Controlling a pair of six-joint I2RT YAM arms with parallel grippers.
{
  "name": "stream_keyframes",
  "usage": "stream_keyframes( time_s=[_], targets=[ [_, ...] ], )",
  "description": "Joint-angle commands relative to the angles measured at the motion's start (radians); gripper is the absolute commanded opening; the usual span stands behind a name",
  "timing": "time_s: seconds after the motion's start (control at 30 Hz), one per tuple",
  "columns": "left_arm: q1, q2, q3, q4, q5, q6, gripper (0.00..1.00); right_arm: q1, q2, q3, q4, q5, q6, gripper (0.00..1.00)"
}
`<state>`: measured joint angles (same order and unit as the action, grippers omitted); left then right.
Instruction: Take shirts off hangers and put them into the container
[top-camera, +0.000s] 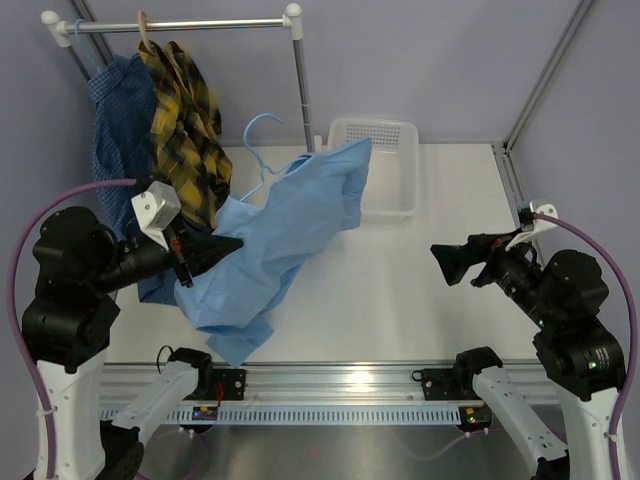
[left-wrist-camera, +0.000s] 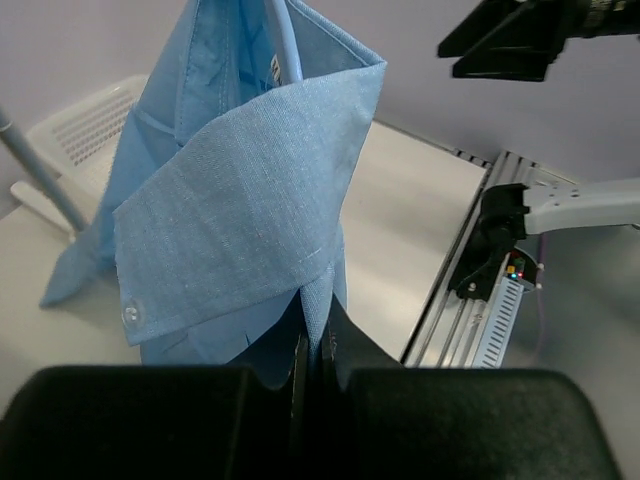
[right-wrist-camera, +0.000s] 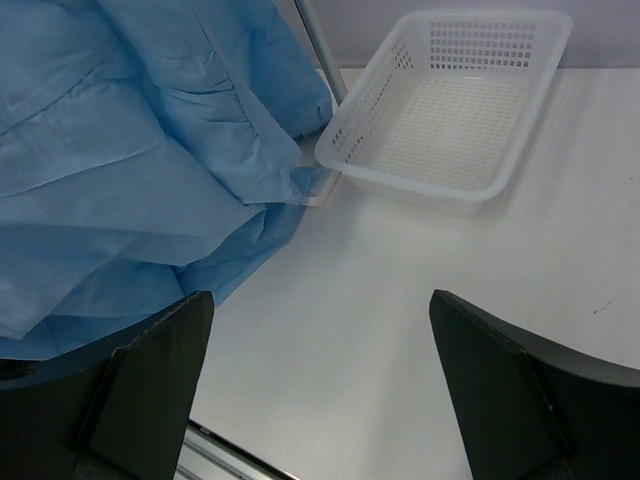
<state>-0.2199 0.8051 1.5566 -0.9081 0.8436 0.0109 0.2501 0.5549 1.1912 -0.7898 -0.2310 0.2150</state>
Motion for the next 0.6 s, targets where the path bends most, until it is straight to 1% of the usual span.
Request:
stream_keyframes(
  time_s=[0.0, 0.17, 0.2, 0.27, 0.3, 0.37, 0.4, 0.43, 0.47, 0.5, 0.53, 0.57],
  targets=[
    [-0.01, 0.031, 0.066, 0.054, 0.141, -0.002, 0.0, 0.011, 0.01, 0.037, 0.023, -0.028, 0.006, 0.99],
    [-0.013, 0.137, 0.063, 0.052, 0.112, -0.023, 0.0, 0.011, 0.022, 0.061, 0.107, -0.096, -0.025, 0.98],
    [-0.038, 0.157, 0.071, 0.052, 0.106, -0.038, 0.0, 0.011, 0.04, 0.07, 0.118, -0.111, -0.029, 0.98],
    [-0.1, 0.206, 0.094, 0.052, 0.037, -0.04, 0.0, 0.011, 0.065, 0.084, 0.136, -0.149, -0.035, 0.99],
    [-0.172, 0.221, 0.102, 0.054, 0.016, -0.032, 0.0, 0.009, 0.092, 0.106, 0.153, -0.162, -0.035, 0.99],
    [-0.245, 0.275, 0.125, 0.055, -0.058, -0.028, 0.0, 0.011, 0.117, 0.133, 0.173, -0.206, -0.034, 0.99],
    [-0.315, 0.295, 0.147, 0.057, -0.09, -0.026, 0.0, 0.011, 0.14, 0.155, 0.204, -0.221, -0.034, 0.99],
    [-0.349, 0.315, 0.158, 0.057, -0.15, -0.02, 0.0, 0.011, 0.151, 0.166, 0.221, -0.237, -0.029, 0.99],
    [-0.378, 0.359, 0.169, 0.055, -0.181, -0.019, 0.0, 0.011, 0.164, 0.179, 0.247, -0.257, -0.026, 0.99],
    [-0.43, 0.38, 0.192, 0.055, -0.213, -0.02, 0.0, 0.011, 0.193, 0.205, 0.256, -0.264, -0.023, 0.99],
    [-0.45, 0.402, 0.203, 0.064, -0.266, -0.029, 0.0, 0.011, 0.207, 0.215, 0.265, -0.278, -0.019, 0.99],
    [-0.464, 0.434, 0.206, 0.083, -0.282, -0.043, 0.0, 0.009, 0.22, 0.225, 0.285, -0.286, -0.016, 0.99]
  ],
)
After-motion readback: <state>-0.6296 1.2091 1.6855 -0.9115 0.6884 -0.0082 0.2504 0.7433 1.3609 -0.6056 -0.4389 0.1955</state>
